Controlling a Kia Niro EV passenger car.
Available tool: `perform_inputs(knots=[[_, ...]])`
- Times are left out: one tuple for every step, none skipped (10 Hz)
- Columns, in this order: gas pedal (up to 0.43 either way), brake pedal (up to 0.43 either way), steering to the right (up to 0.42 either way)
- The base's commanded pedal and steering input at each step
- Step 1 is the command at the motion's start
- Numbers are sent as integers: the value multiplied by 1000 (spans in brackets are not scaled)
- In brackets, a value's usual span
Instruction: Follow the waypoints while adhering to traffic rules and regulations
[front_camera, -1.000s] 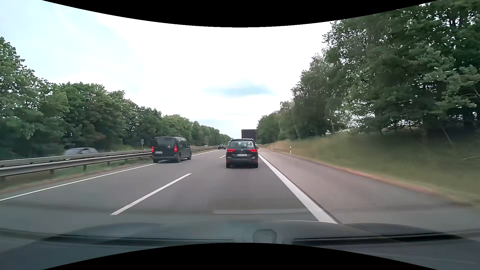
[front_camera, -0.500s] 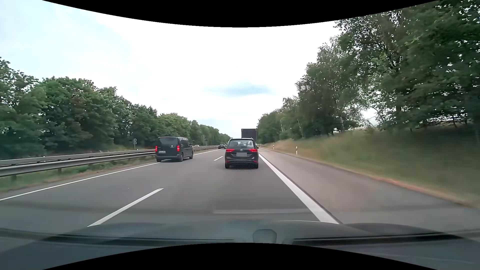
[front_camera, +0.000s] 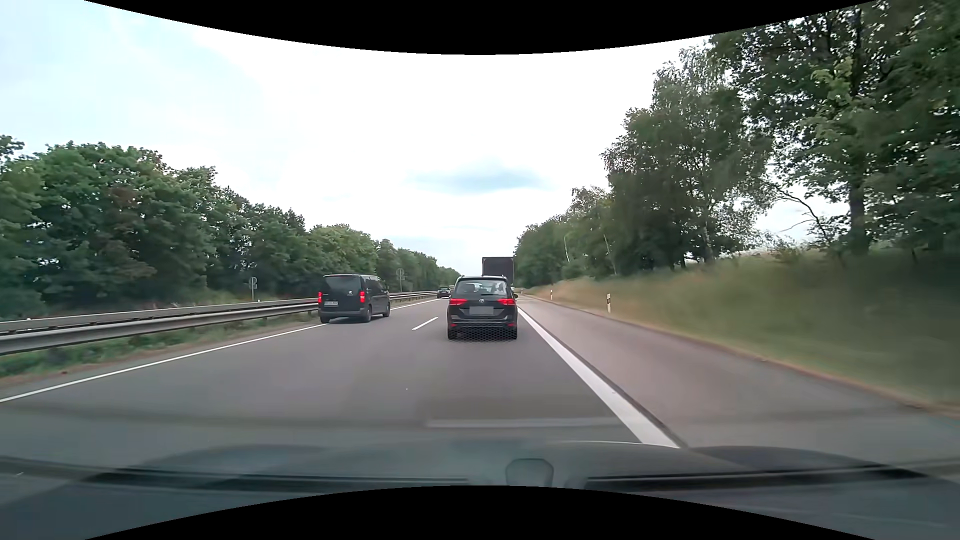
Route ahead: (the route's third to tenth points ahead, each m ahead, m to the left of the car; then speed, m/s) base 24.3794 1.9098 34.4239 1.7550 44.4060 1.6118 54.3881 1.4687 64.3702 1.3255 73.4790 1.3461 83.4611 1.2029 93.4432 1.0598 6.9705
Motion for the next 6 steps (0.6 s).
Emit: perform_inputs(knots=[[67, 0, -3], [67, 0, -3], [67, 0, -2], [67, 0, -2], [67, 0, -3], [67, 0, -2]])
